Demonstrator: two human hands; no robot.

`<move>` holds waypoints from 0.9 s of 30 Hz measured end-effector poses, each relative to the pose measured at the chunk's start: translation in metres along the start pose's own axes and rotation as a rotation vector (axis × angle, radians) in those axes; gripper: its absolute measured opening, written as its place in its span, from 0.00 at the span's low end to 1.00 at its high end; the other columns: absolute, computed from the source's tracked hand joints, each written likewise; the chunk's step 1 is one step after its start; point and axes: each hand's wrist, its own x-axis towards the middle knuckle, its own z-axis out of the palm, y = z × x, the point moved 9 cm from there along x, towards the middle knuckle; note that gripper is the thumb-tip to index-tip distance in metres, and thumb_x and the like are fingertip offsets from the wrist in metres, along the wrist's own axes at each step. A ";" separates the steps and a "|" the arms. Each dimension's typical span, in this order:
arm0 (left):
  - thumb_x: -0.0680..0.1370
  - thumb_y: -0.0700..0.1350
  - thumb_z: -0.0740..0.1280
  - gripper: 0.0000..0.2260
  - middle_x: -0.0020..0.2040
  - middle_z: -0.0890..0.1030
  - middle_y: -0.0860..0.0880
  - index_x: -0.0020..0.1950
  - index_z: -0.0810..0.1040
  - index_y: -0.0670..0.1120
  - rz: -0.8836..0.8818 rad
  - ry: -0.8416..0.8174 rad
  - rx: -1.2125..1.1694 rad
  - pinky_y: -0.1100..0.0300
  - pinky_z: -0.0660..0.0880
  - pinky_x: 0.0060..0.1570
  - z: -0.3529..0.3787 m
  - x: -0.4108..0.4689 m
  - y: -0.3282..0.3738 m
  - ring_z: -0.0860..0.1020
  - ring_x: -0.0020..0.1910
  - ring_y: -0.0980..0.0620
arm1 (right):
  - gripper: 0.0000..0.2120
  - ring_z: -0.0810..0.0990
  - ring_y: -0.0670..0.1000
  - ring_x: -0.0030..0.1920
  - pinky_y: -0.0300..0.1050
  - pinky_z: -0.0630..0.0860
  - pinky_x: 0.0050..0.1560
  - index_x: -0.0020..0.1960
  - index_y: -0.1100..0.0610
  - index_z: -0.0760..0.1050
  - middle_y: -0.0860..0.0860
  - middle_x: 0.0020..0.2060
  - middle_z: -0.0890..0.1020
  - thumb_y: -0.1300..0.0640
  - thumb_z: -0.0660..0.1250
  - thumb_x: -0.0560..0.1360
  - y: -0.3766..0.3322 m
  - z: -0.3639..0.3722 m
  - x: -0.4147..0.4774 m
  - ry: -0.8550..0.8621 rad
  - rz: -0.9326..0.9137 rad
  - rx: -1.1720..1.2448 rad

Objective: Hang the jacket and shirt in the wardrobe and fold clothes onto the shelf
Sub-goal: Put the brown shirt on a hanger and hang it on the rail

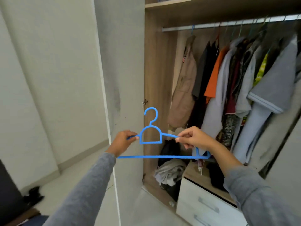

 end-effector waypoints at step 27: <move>0.75 0.43 0.70 0.02 0.41 0.82 0.47 0.44 0.83 0.48 -0.622 0.393 0.226 0.60 0.76 0.46 -0.463 -0.390 -0.247 0.80 0.42 0.52 | 0.10 0.78 0.46 0.45 0.40 0.75 0.48 0.44 0.52 0.81 0.47 0.41 0.80 0.48 0.65 0.77 -0.363 0.607 0.091 -0.716 -0.482 -0.009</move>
